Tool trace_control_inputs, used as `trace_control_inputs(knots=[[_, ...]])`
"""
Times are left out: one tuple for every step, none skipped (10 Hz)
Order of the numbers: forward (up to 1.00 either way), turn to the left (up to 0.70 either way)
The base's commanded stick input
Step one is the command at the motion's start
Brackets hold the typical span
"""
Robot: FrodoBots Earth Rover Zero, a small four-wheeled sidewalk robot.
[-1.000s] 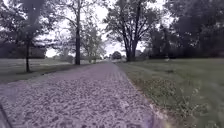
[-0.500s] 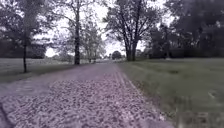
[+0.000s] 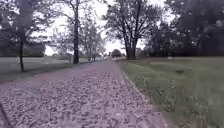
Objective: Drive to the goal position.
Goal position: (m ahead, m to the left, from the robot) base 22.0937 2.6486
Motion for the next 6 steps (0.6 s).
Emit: trace_control_inputs(knots=[[0.7,0.0],[0.7,0.0],[0.7,0.0],[0.7,0.0],[0.7,0.0],[0.7,0.0]])
